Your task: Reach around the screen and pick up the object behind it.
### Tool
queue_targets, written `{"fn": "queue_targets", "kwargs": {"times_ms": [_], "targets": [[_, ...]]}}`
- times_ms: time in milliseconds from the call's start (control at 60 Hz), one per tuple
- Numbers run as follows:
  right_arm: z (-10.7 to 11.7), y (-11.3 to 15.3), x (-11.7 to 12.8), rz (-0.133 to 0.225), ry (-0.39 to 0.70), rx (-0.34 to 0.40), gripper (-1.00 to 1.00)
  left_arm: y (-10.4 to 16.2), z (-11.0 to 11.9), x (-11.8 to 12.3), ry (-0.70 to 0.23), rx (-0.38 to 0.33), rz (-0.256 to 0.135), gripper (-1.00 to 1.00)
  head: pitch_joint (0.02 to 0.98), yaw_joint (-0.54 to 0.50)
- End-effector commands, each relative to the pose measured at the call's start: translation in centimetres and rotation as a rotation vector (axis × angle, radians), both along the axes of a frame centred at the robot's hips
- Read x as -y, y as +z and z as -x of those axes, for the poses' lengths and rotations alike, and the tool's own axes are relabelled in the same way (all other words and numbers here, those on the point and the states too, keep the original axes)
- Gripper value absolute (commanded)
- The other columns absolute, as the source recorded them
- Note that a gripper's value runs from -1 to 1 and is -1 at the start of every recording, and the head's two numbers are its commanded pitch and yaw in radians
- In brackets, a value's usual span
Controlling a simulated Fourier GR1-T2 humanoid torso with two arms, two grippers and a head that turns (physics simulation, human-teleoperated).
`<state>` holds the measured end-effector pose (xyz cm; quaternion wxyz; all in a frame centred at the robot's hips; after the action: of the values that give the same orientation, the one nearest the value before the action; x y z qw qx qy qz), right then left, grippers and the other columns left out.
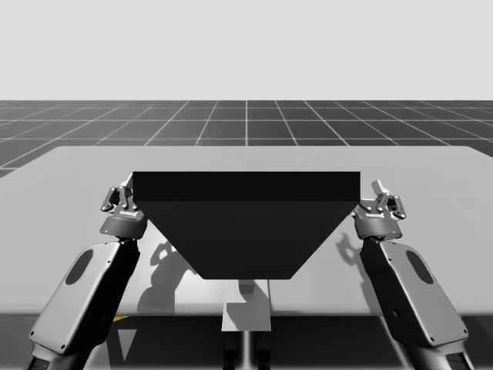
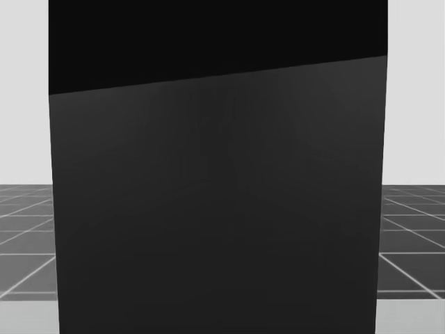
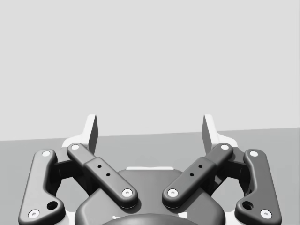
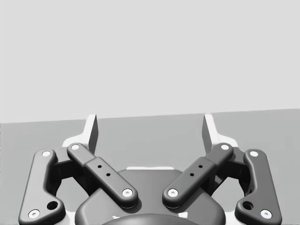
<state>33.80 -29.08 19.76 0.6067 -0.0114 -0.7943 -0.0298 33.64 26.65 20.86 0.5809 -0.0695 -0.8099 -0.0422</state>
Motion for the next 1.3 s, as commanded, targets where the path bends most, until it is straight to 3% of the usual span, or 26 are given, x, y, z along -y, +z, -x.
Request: {"fn": "queue_targets", "kwargs": {"times_ms": [17, 83, 167, 200, 350, 433, 567, 767, 800, 917, 1100, 1300], "targets": [[0.5, -0.3, -0.2, 0.008, 0.034, -0.057, -1.0, -0.1, 0.0, 0.0, -0.002, -0.003, -0.002, -1.0, 0.092, -0.01], [0.4, -0.5, -0.4, 0.016, 0.026, -0.037, -1.0, -0.1, 0.0, 0.0, -0.006, -0.007, -0.004, -1.0, 0.094, -0.01], [0.5, -0.5, -0.5, 0.018, 0.146, -0.113, -1.0, -0.1, -0.1, -0.1, -0.045, -0.047, 0.01, -1.0, 0.101, -0.01], [0.7, -0.5, -0.5, -0.001, 0.171, -0.137, -1.0, -0.4, 0.1, -0.2, -0.084, -0.085, -0.004, -1.0, 0.102, -0.01], [1.7, -0.5, -0.3, 0.028, 0.28, -0.185, -1.0, -0.4, 1.5, -0.4, -0.233, -0.184, -0.052, -1.0, 0.106, -0.01], [2.6, -0.5, -0.1, 0.017, 0.362, -0.204, -1.0, -0.4, 2.9, -0.8, -0.296, -0.213, -0.085, -1.0, 0.109, -0.01], [4.2, -0.6, 0.8, 0.081, 0.467, -0.222, -1.0, -1.0, 5.5, -2.7, -0.361, -0.259, -0.143, -1.0, 0.114, -0.01], [5.7, -1.0, 2.4, 0.129, 0.588, -0.227, -1.0, -1.0, 8.2, -4.1, -0.448, -0.297, -0.2, -1.0, 0.115, -0.01], [6.1, -1.1, 2.9, 0.161, 0.605, -0.222, -1.0, -1.1, 8.8, -4.3, -0.466, -0.306, -0.225, -1.0, 0.116, -0.01], [7.3, -0.9, 4.2, 0.201, 0.678, -0.207, -1.0, -1.3, 10.2, -4.9, -0.505, -0.329, -0.288, -1.0, 0.119, -0.01], [8.7, -0.6, 5.3, 0.271, 0.757, -0.178, -1.0, -1.7, 11.1, -6.7, -0.555, -0.377, -0.305, -1.0, 0.121, -0.01], [8.4, -1.0, 5.4, 0.289, 0.776, -0.172, -1.0, -1.7, 10.5, -8.9, -0.588, -0.396, -0.31, -1.0, 0.123, 0.0]]}}
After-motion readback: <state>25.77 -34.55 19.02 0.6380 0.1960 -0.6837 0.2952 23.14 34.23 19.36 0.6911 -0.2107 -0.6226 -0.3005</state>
